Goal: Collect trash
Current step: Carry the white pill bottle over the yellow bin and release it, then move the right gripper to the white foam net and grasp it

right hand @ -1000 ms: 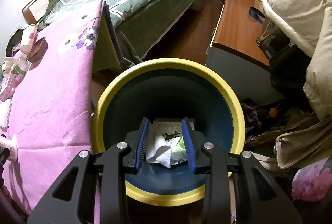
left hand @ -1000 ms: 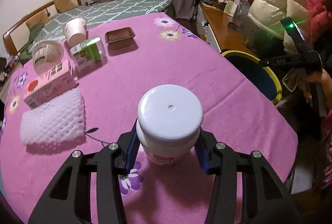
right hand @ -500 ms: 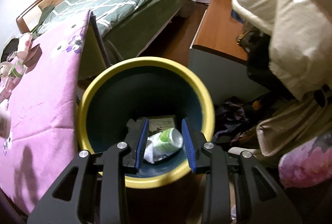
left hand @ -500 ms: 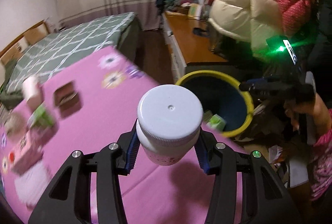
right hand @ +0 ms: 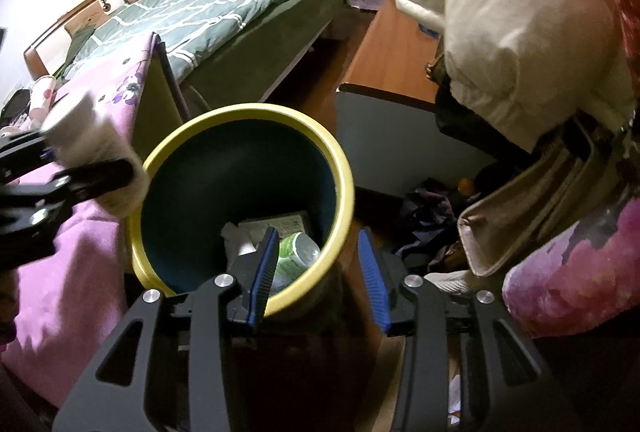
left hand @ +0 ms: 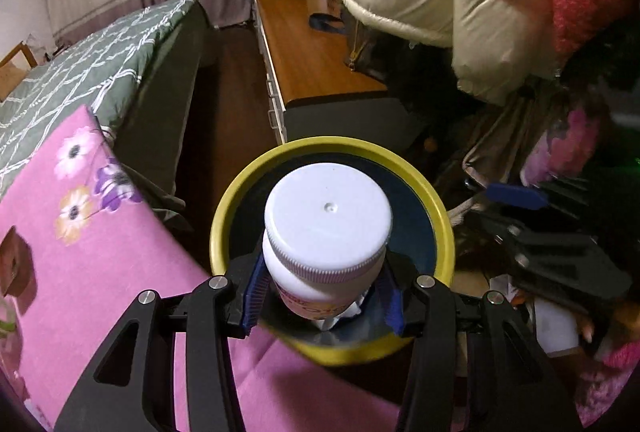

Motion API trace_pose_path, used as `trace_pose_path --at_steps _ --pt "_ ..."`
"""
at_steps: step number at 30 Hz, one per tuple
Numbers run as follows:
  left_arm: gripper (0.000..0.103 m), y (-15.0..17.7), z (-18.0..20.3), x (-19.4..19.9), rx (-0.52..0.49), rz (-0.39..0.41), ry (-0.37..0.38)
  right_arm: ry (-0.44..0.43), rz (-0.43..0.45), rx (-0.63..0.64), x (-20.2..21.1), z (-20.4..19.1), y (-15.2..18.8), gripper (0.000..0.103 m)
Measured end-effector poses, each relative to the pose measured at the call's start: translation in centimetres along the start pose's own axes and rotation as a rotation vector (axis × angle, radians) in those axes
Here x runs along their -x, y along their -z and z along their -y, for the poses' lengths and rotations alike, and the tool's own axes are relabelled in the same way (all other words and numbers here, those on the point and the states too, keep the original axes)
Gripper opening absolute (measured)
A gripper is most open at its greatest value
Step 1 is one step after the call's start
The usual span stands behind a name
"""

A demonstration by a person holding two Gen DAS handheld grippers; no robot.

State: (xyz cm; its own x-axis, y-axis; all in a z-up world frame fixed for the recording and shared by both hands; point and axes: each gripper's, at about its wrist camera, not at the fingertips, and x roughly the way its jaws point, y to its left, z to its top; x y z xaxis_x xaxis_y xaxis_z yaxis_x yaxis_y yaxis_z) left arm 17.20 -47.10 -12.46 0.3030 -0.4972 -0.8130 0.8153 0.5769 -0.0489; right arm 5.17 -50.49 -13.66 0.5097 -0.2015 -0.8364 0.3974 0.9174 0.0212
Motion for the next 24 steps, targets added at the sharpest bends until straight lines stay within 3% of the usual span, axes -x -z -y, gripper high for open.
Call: trace_pose_path --at_steps 1,2,3,10,12,15,24 --pt "0.060 -0.2 0.0 -0.3 0.004 0.003 -0.010 0.002 -0.003 -0.005 -0.1 0.2 0.1 0.040" --pt "0.074 -0.5 -0.1 -0.4 0.006 0.014 -0.023 0.003 -0.005 -0.009 -0.1 0.3 0.2 0.040" --pt "0.078 -0.7 -0.1 -0.4 0.009 0.027 -0.036 0.003 -0.006 -0.012 -0.1 0.3 0.3 0.040" --pt "0.079 0.1 -1.9 5.4 0.048 0.124 -0.066 -0.016 -0.014 -0.005 -0.3 -0.7 1.0 0.040" --pt "0.087 1.4 -2.9 8.4 0.074 0.162 -0.075 -0.030 -0.012 0.005 -0.2 -1.5 1.1 0.040" --pt "0.091 3.9 -4.7 12.6 0.111 0.215 -0.097 -0.053 -0.008 0.027 -0.1 -3.0 1.1 0.040" --pt "0.094 14.0 -11.2 24.3 0.263 0.346 -0.340 -0.116 0.008 0.122 0.4 -9.5 0.6 0.041"
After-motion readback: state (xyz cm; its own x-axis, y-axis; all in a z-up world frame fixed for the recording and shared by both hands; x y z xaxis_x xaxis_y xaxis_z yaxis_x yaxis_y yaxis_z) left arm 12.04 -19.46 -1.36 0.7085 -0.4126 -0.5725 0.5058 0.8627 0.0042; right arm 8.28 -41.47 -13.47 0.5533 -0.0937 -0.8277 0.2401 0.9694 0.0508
